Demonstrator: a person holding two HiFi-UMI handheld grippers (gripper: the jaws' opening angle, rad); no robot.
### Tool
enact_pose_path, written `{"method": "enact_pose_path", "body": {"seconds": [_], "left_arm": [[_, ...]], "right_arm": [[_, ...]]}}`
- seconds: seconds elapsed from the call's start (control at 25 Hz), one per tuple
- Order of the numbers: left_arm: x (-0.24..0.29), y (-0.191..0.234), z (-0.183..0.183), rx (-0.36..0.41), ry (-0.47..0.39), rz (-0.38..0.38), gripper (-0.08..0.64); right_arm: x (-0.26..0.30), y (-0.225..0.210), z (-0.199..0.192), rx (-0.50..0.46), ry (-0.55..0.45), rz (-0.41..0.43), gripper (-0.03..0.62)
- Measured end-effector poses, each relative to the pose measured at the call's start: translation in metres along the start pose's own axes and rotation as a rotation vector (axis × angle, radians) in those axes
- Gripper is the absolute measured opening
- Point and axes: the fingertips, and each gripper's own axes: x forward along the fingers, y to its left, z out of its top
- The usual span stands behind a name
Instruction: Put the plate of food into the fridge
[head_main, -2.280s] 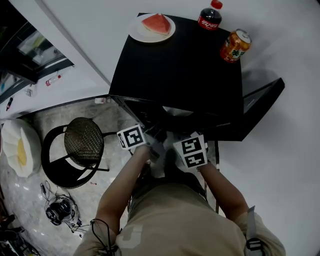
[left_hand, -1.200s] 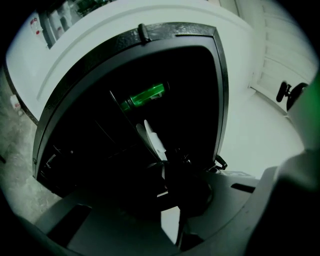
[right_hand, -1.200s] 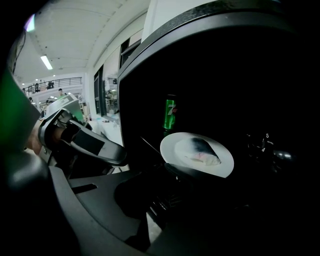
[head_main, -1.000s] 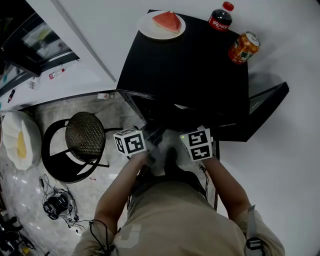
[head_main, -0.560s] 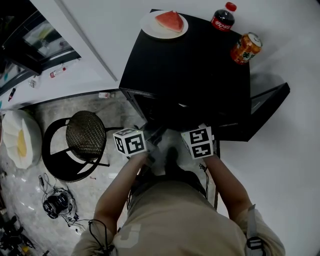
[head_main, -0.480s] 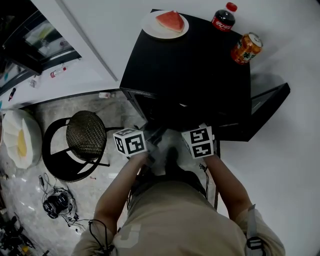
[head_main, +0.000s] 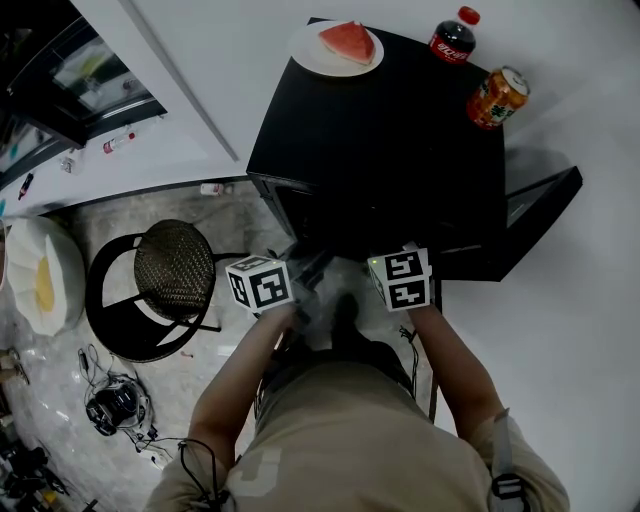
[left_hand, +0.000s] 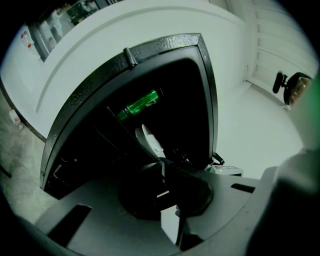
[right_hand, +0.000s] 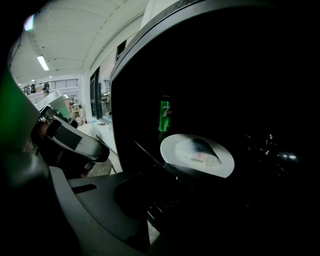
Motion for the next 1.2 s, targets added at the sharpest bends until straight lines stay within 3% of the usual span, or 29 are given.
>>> {"method": "enact_pose_path", "body": {"seconds": [0.84, 1.2], "left_arm": [[-0.009, 0.002, 0.001, 0.012, -0.008, 0.007, 0.025], [-0.033, 0.003, 0.012, 0.055, -0.040, 0.036, 0.015]], "right_arm": [[0.004, -0.008, -0.007, 0.002, 0.004, -0.029, 0.023], [-0.002, 0.004, -0.014, 0.004, 0.023, -0.021, 0.023]]}}
